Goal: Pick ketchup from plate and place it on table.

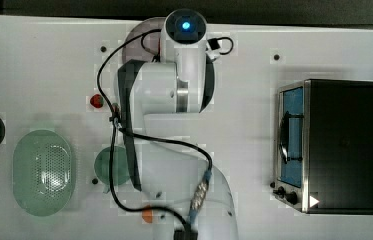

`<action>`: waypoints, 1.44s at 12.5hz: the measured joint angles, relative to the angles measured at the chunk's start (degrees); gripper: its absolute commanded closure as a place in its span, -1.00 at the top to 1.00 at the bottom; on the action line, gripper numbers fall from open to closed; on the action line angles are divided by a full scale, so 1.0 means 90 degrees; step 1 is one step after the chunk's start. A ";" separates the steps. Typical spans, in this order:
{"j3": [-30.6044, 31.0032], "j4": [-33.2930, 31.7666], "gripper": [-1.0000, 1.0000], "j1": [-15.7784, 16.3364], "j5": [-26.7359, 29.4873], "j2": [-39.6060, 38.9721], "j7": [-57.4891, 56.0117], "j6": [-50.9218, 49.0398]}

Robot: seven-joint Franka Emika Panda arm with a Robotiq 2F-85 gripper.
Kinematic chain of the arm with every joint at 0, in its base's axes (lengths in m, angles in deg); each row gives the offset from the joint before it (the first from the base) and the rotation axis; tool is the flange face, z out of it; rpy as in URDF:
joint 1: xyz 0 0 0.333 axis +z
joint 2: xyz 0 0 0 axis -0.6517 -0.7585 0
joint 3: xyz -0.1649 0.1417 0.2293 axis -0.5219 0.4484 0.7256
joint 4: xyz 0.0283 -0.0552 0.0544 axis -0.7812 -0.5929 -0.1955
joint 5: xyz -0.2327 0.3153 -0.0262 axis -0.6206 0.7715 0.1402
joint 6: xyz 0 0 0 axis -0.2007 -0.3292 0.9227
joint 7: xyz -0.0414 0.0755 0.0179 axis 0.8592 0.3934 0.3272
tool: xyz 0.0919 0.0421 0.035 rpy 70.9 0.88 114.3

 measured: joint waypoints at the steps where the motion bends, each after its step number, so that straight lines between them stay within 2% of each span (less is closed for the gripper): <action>1: -0.0019 -0.0006 1.00 0.0049 0.0003 -0.0183 -0.0342 0.0339; 4: 0.0022 -0.0031 1.00 0.0127 -0.0090 -0.0612 -0.1030 0.1268; 6: 0.0034 -0.0037 1.00 0.0163 -0.0378 -0.0783 -0.1245 0.1601; 12: -0.0029 0.0068 1.00 0.0205 -0.0554 -0.1334 -0.1329 0.2443; 13: -0.0029 0.0062 0.92 0.0211 -0.0552 -0.1386 -0.1329 0.2487; 16: -0.0037 0.0174 0.21 0.0222 -0.0653 -0.1570 -0.1354 0.2605; 18: -0.0039 0.0193 0.20 0.0234 -0.0640 -0.1567 -0.1357 0.2580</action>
